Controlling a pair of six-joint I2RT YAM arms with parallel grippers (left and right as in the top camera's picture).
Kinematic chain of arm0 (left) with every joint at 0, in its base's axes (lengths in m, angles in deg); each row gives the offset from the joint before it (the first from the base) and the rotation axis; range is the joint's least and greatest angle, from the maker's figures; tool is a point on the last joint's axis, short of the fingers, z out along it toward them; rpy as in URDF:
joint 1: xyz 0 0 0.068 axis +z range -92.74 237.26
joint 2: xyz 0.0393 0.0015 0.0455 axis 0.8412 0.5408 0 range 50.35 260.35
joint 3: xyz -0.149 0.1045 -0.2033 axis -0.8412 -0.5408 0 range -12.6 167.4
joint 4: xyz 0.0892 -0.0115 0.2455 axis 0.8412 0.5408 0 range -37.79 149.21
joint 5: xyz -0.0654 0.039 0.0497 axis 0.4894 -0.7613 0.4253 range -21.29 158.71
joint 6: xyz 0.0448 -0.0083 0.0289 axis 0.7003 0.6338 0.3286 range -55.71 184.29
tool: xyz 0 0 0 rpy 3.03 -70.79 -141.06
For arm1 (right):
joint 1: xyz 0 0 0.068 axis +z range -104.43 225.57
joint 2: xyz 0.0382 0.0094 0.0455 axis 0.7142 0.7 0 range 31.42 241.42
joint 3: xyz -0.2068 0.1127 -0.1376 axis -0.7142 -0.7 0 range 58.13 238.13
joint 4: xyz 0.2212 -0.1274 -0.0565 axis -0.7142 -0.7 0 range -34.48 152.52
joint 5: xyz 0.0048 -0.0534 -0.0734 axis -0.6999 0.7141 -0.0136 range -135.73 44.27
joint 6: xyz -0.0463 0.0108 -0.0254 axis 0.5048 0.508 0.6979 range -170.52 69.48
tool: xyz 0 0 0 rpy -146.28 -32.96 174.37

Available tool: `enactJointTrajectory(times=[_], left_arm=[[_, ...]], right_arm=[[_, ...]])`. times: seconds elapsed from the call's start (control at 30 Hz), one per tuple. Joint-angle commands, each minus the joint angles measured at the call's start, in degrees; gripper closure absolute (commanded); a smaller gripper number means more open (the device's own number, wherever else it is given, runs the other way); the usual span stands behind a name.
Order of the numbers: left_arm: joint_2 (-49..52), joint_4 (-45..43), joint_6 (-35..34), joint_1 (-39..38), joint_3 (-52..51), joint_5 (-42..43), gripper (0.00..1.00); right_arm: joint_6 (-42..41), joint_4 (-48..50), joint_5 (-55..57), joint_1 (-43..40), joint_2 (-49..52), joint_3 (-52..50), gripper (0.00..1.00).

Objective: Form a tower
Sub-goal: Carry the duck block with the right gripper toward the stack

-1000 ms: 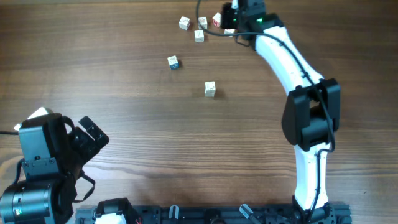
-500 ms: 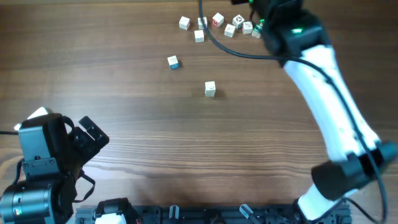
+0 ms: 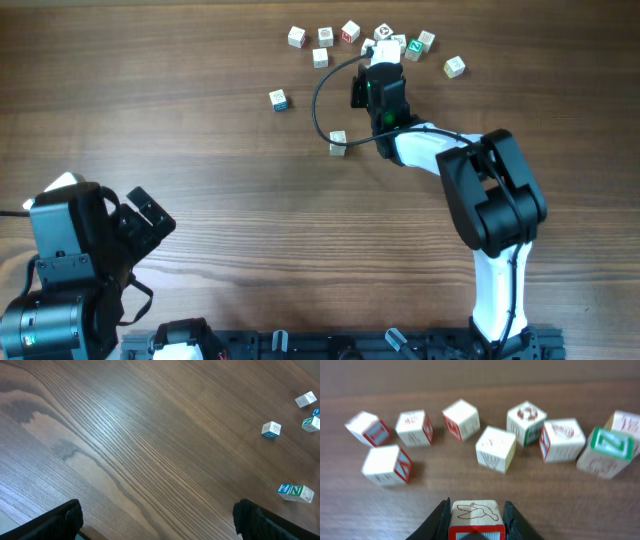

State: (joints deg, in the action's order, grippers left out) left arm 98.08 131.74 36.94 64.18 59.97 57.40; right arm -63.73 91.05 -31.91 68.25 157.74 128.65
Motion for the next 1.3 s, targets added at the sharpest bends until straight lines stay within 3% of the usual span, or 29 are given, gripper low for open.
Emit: enactJointTrajectory(times=[0.0,0.07,0.2,0.33,0.37,0.5,0.6,0.8,0.9,1.17,1.27], left_arm=[[-0.1,-0.2,-0.5,0.4,0.0,-0.3,0.00],[-0.1,-0.2,-0.5,0.4,0.0,-0.3,0.00],[-0.1,-0.2,-0.5,0.4,0.0,-0.3,0.00],[-0.1,-0.2,-0.5,0.4,0.0,-0.3,0.00],[-0.1,-0.2,-0.5,0.4,0.0,-0.3,0.00],[-0.1,-0.2,-0.5,0.4,0.0,-0.3,0.00],[-0.1,-0.2,-0.5,0.4,0.0,-0.3,0.00],[-0.1,-0.2,-0.5,0.4,0.0,-0.3,0.00],[-0.1,-0.2,-0.5,0.4,0.0,-0.3,0.00],[-0.1,-0.2,-0.5,0.4,0.0,-0.3,0.00],[-0.1,-0.2,-0.5,0.4,0.0,-0.3,0.00]], right_arm=[[-0.2,0.4,1.0,-1.2,0.9,-0.4,0.74],[-0.2,-0.5,1.0,-1.9,0.9,-0.4,0.61],[-0.3,-5.4,0.9,-2.0,0.2,-0.4,0.46],[6.0,-14.9,-5.5,-2.0,-9.9,0.6,0.04],[9.0,-20.3,-7.1,-2.0,-12.3,2.9,0.01],[21.8,-40.7,-8.7,-2.0,-12.5,17.5,0.01],[31.0,-45.4,-13.2,-3.7,-10.6,18.9,0.01],[30.6,-46.4,-27.3,-9.7,-0.6,19.6,0.01],[31.1,-45.6,-27.7,-9.6,2.3,19.8,0.05],[31.2,-42.2,-27.7,-9.6,3.2,19.8,0.22],[30.7,-40.2,-27.6,-9.6,3.5,19.8,0.48]])
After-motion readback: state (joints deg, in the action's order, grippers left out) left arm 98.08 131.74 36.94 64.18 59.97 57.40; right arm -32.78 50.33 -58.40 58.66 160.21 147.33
